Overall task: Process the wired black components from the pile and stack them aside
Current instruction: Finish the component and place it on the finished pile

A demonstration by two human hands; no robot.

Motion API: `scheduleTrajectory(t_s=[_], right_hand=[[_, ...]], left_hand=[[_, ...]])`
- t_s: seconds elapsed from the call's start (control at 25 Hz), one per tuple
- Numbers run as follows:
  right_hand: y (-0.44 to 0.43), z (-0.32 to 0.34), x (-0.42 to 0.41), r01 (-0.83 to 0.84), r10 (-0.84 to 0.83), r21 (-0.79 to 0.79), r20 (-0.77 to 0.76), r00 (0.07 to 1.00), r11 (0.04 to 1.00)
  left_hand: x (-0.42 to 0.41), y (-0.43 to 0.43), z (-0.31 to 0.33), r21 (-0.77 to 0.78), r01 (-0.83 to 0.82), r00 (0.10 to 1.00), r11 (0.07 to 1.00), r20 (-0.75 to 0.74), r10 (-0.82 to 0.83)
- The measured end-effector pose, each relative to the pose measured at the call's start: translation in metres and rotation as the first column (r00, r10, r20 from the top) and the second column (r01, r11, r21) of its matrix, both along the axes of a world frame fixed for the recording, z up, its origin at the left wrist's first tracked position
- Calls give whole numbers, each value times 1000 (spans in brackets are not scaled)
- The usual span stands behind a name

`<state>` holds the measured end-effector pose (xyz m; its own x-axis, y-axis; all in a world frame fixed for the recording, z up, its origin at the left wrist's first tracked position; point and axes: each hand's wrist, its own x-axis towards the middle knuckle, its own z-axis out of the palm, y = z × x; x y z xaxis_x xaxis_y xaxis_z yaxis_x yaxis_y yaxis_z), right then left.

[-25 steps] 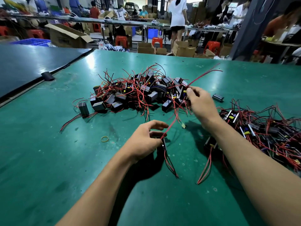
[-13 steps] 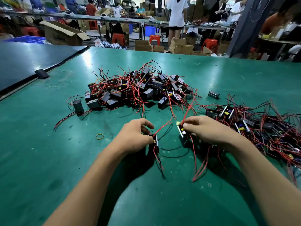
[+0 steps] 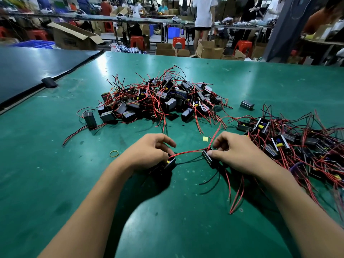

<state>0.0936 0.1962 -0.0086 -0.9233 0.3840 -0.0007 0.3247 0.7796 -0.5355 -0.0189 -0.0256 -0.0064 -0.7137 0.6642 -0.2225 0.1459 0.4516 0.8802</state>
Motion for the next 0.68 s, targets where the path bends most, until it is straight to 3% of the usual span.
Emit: scheduleTrajectory(t_s=[0.12, 0.24, 0.36, 0.56, 0.68], right_hand=[[-4, 8, 8, -105, 111, 76, -89, 990, 992], [-4, 21, 19, -263, 261, 53, 36, 965, 963], [-3, 26, 25, -328, 325, -4, 141, 935, 945], [-4, 20, 22, -325, 320, 40, 97, 942, 945], [-4, 15, 22, -326, 324, 42, 56, 944, 944]], left_hand=[[-1, -2, 1, 24, -41, 999, 999, -5, 41], [-3, -7, 3, 7, 26, 999, 1000, -26, -26], [-2, -10, 4, -120, 98, 988, 988, -105, -111], [6, -7, 3, -204, -45, 958, 978, -286, -16], [8, -6, 4, -110, -140, 965, 984, -237, 111]])
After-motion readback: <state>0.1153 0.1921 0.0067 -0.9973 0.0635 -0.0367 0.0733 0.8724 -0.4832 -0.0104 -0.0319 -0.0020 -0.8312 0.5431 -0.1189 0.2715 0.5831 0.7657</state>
